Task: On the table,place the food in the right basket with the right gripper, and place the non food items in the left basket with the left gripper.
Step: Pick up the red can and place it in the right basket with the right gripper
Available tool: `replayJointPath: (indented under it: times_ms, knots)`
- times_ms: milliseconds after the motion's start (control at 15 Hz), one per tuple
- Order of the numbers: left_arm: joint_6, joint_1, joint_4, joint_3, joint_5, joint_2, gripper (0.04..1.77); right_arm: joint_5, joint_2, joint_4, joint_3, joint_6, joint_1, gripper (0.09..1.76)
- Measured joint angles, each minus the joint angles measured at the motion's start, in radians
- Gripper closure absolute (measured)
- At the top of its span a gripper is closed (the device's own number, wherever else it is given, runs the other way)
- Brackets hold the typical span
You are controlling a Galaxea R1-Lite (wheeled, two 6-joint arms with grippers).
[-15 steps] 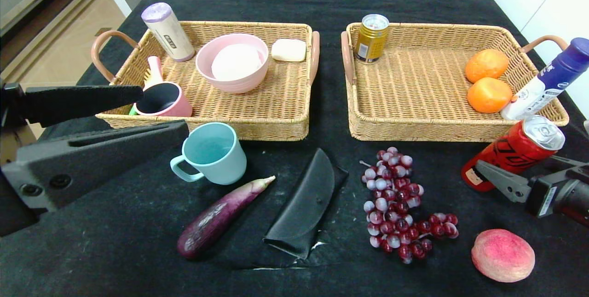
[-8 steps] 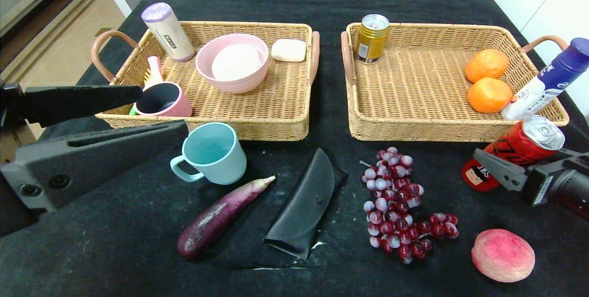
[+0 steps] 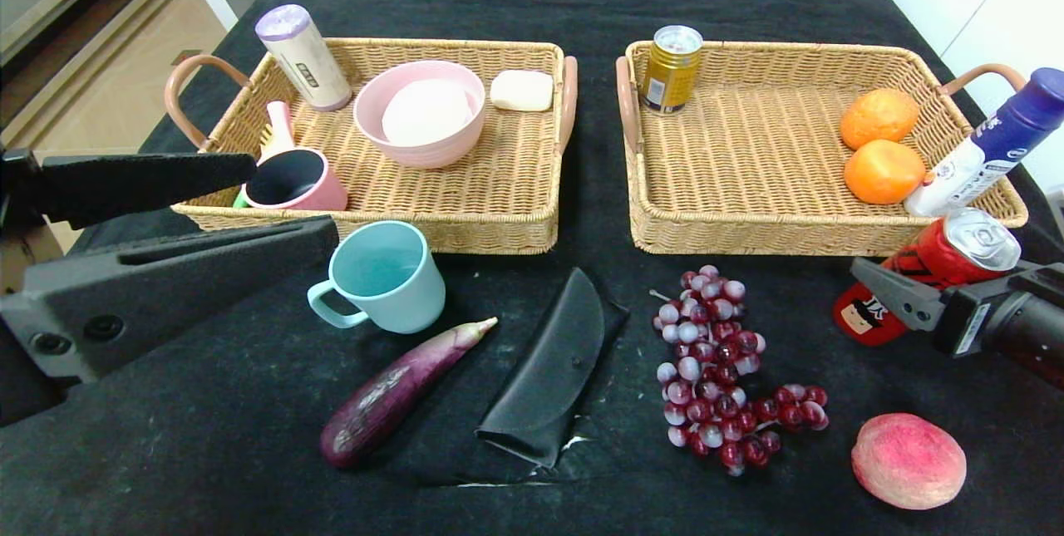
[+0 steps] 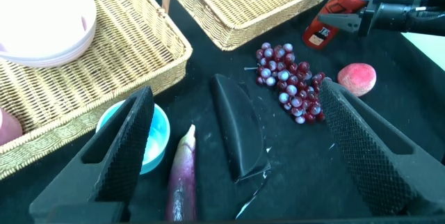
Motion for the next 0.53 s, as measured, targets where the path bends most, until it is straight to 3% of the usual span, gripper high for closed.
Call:
replayJointPath:
  times_ms: [67,267,533]
  knots:
    - [0.000,0.000,0.000,0.000,0.000,-0.001,0.09,0.000,0.001,0.000,-0.001,0.000,-0.001,0.22]
    - [0.000,0.000,0.000,0.000,0.000,-0.002,0.09,0.000,0.001,0.000,-0.002,0.000,-0.001,0.72]
    - [0.000,0.000,0.000,0.000,0.000,-0.005,0.09,-0.001,0.001,-0.001,0.000,0.000,0.001,0.80]
